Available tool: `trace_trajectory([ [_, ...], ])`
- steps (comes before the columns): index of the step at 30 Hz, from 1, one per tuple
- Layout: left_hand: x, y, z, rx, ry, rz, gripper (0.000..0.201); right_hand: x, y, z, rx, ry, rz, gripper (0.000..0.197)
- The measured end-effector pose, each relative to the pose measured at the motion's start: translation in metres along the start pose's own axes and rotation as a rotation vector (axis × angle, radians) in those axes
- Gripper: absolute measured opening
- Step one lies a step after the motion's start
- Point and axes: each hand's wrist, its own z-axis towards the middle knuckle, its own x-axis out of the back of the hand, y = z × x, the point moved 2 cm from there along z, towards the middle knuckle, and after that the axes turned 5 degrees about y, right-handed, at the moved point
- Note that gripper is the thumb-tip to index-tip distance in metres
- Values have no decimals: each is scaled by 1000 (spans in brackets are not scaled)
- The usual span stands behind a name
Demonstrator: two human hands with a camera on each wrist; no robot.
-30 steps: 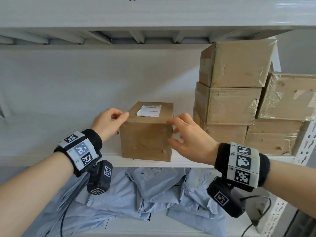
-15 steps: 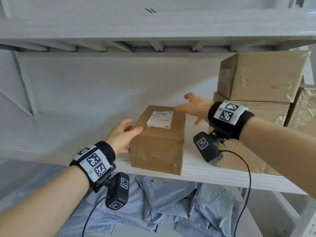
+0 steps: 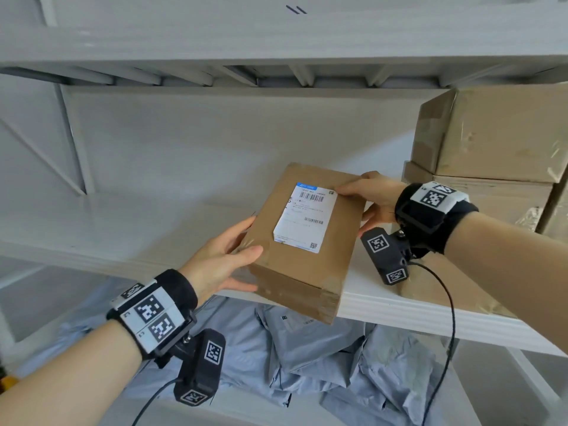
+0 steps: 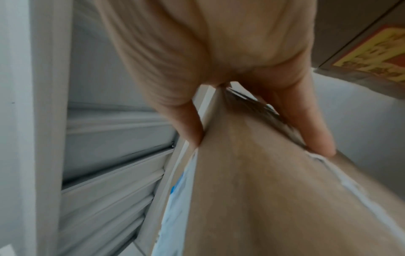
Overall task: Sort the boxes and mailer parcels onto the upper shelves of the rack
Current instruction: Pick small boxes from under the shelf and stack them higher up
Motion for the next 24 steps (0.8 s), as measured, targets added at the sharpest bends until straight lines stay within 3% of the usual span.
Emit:
trace_trajectory([
  [6, 4, -11, -18, -26, -90, -10, 72, -1, 0, -51, 185, 91, 5, 73],
  [12, 7, -29, -43, 21, -193, -39, 88, -14, 11, -112, 404, 164, -3, 64],
  [16, 14, -47, -63, 36, -256, -109, 71, -28, 24, -145, 482, 171, -46, 61],
  [19, 20, -63, -77, 27, -204, -60, 61, -41, 38, -166, 499, 179, -80, 62],
  [24, 34, -101, -98, 32, -156, 54, 68, -67, 76, -197, 500, 204, -170, 63],
])
